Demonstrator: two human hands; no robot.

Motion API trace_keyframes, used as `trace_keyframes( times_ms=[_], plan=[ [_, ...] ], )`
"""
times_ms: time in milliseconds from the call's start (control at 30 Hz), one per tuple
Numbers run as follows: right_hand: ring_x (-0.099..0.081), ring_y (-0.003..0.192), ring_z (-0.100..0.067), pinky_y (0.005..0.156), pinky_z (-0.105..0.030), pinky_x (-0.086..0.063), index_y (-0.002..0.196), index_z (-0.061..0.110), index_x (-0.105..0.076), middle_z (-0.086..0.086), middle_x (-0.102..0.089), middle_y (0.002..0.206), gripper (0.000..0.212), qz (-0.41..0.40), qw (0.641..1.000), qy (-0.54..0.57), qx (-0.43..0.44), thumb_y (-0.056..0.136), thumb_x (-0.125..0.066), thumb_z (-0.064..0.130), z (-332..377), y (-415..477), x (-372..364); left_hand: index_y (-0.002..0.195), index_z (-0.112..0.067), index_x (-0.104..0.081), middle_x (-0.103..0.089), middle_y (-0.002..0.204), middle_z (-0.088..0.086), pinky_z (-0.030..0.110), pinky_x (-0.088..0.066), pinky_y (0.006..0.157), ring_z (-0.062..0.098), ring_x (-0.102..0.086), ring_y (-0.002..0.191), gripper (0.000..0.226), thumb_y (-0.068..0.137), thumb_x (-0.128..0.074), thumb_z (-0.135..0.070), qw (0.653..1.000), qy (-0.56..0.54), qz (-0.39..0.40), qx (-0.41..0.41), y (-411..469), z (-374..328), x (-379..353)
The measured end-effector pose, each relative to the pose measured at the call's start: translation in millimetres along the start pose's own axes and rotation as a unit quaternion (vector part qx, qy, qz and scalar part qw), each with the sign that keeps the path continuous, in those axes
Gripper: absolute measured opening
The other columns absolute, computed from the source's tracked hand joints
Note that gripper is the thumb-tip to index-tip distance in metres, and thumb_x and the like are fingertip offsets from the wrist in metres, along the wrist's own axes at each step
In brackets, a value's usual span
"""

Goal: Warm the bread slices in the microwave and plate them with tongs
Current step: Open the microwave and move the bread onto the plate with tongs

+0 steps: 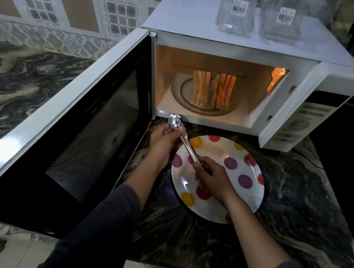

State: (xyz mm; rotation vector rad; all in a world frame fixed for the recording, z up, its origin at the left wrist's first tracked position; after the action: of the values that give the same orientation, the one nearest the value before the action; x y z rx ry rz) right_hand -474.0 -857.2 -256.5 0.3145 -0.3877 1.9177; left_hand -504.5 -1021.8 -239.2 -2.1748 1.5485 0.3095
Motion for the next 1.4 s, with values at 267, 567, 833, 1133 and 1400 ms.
trace_keyframes(
  times_ms=[267, 567, 833, 1133, 1400],
  plan=[
    [-0.061, 0.063, -0.008, 0.068, -0.027, -0.05, 0.096, 0.036, -0.057, 0.005, -0.065, 0.069, 0.01, 0.03, 1.0, 0.006, -0.006, 0.089, -0.06, 0.028, 1, 1, 7, 0.091, -0.006, -0.062, -0.062, 0.083, 0.007, 0.025, -0.053, 0.078, 0.013, -0.062, 0.074, 0.006, 0.088, -0.058, -0.002, 0.999, -0.032, 0.027, -0.021, 2, -17, 2],
    [-0.045, 0.057, -0.009, 0.059, -0.027, -0.036, 0.077, 0.027, -0.046, 0.006, -0.05, 0.065, 0.021, 0.014, 0.999, 0.004, -0.053, 0.094, -0.049, 0.038, 11, 2, 0, 0.083, -0.006, -0.061, -0.065, 0.078, 0.006, 0.028, -0.053, 0.078, 0.014, -0.063, 0.074, 0.006, 0.088, -0.061, -0.01, 0.995, 0.074, 0.031, -0.063, 6, -20, 3],
    [-0.057, 0.074, -0.021, 0.061, -0.032, -0.041, 0.096, 0.019, -0.047, 0.003, -0.056, 0.076, 0.022, -0.131, 0.986, -0.081, -0.069, 0.095, -0.045, 0.042, 0, 4, 18, 0.129, -0.008, -0.053, -0.059, 0.127, 0.006, 0.016, -0.041, 0.095, 0.016, -0.053, 0.118, 0.036, 0.097, -0.046, -0.022, 0.926, 0.352, -0.028, -0.133, 4, 11, 46],
    [-0.058, 0.097, -0.036, 0.064, -0.033, -0.037, 0.112, 0.005, -0.043, -0.017, -0.059, 0.112, 0.045, -0.301, 0.925, -0.174, -0.155, 0.092, -0.049, 0.044, 16, 35, 46, 0.139, -0.007, -0.041, -0.039, 0.147, 0.011, 0.016, -0.018, 0.108, 0.021, -0.035, 0.137, 0.043, 0.096, -0.043, -0.015, 0.784, 0.585, 0.021, -0.205, -2, 37, 50],
    [-0.057, 0.104, -0.037, 0.069, -0.034, -0.038, 0.124, 0.007, -0.043, -0.016, -0.058, 0.118, 0.045, -0.3, 0.908, -0.219, -0.191, 0.092, -0.053, 0.037, 34, 69, 50, 0.143, -0.008, -0.033, -0.029, 0.153, 0.008, 0.021, 0.0, 0.112, 0.017, -0.024, 0.143, 0.048, 0.097, -0.039, -0.02, 0.731, 0.647, -0.005, -0.215, 5, 43, 50]
  ],
)
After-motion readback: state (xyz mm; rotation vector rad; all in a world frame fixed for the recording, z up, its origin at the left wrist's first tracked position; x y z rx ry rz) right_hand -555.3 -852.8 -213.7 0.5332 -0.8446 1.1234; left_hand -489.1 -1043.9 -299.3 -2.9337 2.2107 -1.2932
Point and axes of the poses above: each hand's wrist, its own y-axis towards the middle knuckle, its own x-axis out of the back of the hand, z = x × y, the point moved 2 cm from there along y, towards the middle knuckle
